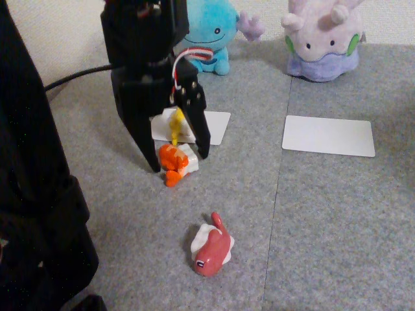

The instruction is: Wooper wants to eat egg sudhi, and Goomy wants to eat shrimp sushi

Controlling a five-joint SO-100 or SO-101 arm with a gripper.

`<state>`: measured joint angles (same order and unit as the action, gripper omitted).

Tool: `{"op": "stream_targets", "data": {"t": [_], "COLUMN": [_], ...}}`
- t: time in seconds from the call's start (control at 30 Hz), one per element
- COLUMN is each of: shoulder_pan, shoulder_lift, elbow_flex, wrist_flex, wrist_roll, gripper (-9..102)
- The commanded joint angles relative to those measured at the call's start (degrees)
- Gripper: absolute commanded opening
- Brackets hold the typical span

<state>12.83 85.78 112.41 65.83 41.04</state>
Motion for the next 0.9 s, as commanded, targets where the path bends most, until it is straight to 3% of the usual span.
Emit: {"op": "stream_targets", "data": {"t": [0.0,0.23,0.63,0.87], "shoulder_pan": [-0.70,-0.62,0.00,1.58], "shoulder_lift": [0.26,0.35,1.14,1.58], "elbow_flex": [1.76,3.96,3.43,2.99], "wrist_flex": [-3.08,-5.63,-5.63,-5.71], "wrist_roll": [-0.35,-0.35,0.44,0.88], "gripper": [26,25,6,5]}}
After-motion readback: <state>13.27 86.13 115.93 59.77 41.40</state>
